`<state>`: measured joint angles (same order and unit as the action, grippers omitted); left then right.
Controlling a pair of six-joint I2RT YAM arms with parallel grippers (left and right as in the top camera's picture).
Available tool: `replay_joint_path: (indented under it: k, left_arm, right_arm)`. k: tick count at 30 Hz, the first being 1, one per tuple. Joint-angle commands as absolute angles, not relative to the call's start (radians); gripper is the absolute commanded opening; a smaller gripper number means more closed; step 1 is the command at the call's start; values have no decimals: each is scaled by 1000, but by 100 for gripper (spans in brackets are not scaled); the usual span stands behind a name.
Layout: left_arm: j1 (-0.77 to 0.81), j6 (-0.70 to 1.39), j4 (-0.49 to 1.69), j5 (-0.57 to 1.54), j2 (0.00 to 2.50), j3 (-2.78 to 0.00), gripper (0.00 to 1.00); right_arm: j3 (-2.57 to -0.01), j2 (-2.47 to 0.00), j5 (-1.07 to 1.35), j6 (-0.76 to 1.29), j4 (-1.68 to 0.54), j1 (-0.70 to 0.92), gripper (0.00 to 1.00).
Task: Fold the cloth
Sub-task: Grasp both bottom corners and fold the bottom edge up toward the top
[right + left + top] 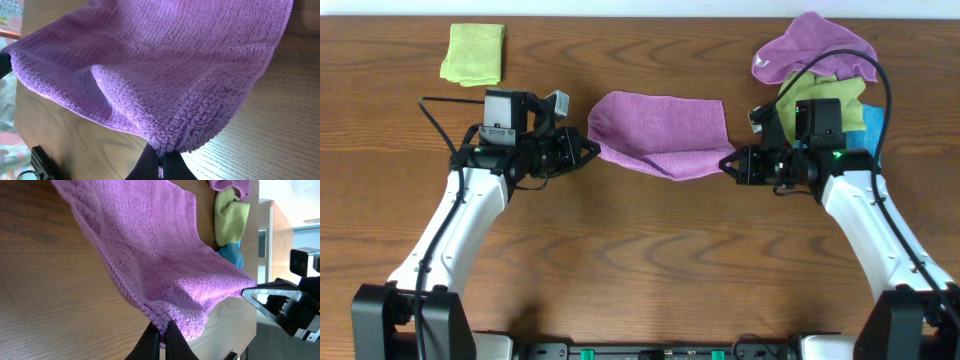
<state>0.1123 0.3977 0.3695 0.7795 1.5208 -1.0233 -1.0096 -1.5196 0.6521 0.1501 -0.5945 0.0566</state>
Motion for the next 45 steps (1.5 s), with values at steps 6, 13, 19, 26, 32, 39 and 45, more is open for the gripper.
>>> replay_joint_path:
  k: [6,13,19,26,32,39,45]
  left_arm:
    - [113,408,410,706,1516,-1034,6]
    - [113,407,537,661,1516,-1034,6]
    - [113,413,702,662,1516,-1034,6]
    - [114,412,906,661,1516,-1034,6]
    - [113,437,865,632,1516,-1034,6]
    - [113,473,695,464,1516,-1033,6]
    - [114,473,566,385,1544,-1033,6]
  right_arm:
    - [-1040,-1509,576,164,-602,66,2]
    - [-1040,-1509,564,164,-633,66,1]
    - [-1040,-1509,541,163,-775,66,1]
    - [-1040,-1509,466,163,-900,66,2]
    - [-1040,-1509,433,164,-915,66,1]
    - [-1040,-1509,418,164,-778,67,2]
    - [-1040,-1538,418,164,-617,70,2]
